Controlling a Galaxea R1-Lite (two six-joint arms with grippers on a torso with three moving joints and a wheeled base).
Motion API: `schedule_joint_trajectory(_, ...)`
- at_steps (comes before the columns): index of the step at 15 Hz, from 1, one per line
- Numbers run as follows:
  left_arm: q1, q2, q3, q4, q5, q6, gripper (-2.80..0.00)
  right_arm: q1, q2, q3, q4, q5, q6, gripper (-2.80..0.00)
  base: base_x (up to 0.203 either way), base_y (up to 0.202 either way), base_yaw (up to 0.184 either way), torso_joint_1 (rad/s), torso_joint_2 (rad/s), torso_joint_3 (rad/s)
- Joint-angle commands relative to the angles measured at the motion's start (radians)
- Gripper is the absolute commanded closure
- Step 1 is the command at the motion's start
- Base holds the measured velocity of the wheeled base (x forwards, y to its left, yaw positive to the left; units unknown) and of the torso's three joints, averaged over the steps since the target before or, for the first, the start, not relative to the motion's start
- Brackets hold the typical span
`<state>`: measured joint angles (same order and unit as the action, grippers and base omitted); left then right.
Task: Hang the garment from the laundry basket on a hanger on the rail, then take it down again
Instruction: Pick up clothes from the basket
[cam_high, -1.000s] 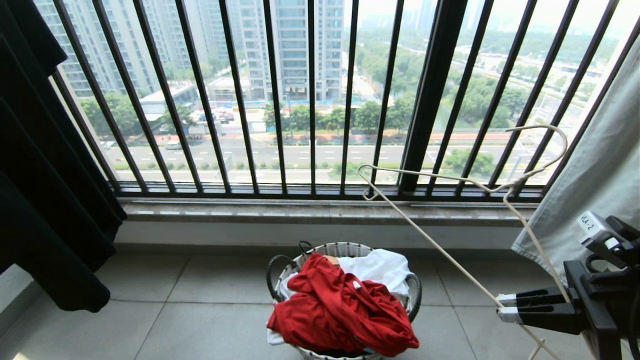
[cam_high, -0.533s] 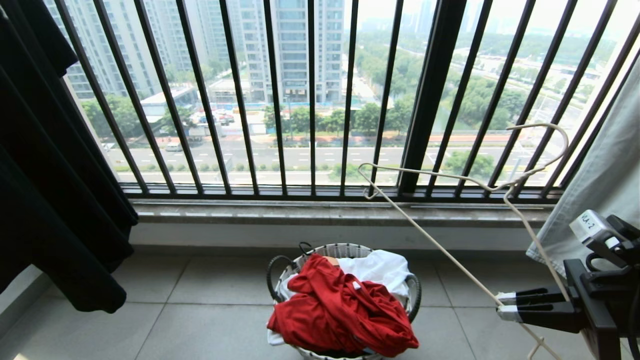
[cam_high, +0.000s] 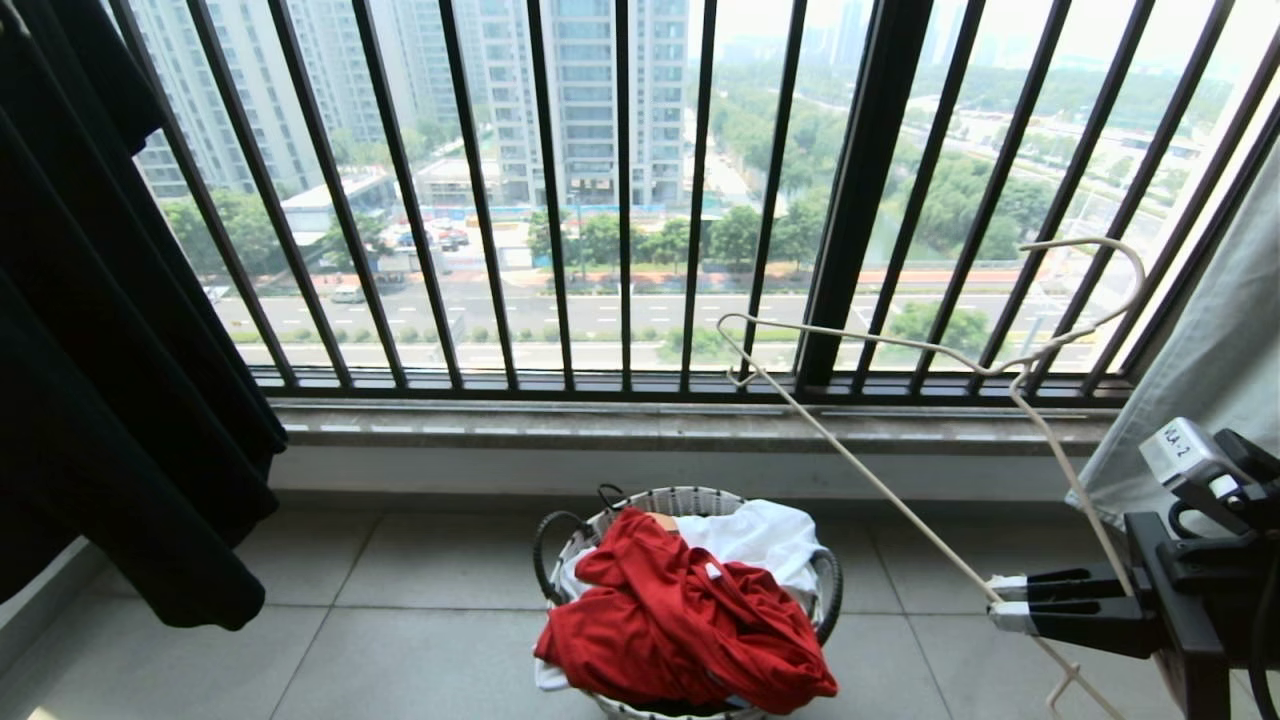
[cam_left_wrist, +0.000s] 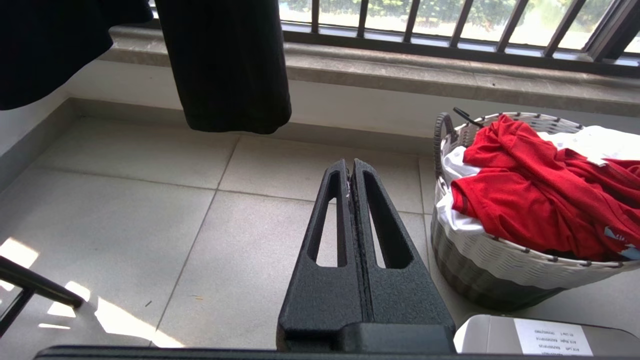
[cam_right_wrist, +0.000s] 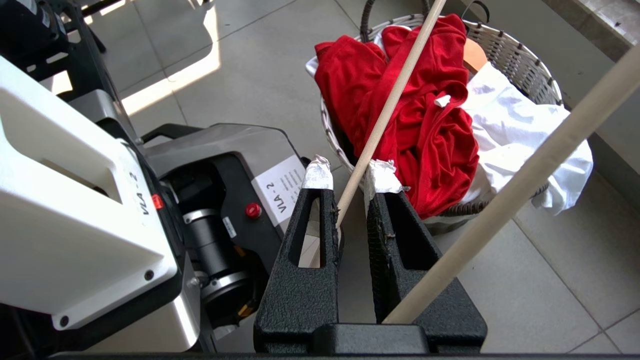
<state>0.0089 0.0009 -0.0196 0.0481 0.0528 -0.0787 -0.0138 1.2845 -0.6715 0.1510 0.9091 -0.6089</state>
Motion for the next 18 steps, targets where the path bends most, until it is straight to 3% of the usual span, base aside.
schedule_joint_trajectory(1,0.002,0.001,0.000,0.000,0.001,-0.002,0.00,-0.001,-0.011,0.004,0.001,0.006,-0.005,0.00,0.000,0.000,0.000,0.000,0.00,0.000)
schedule_joint_trajectory(8,0.000,0.001,0.000,0.001,0.001,0.002,0.00,-0.006,-0.013,0.046,-0.099,-0.024,-0.006,0.00,0.000,0.000,0.000,0.000,0.00,-0.008)
schedule_joint_trajectory(18,0.000,0.000,0.000,0.001,0.001,0.002,0.00,-0.008,-0.017,0.045,-0.111,-0.031,0.016,0.00,0.000,0.000,0.000,0.001,0.00,-0.159)
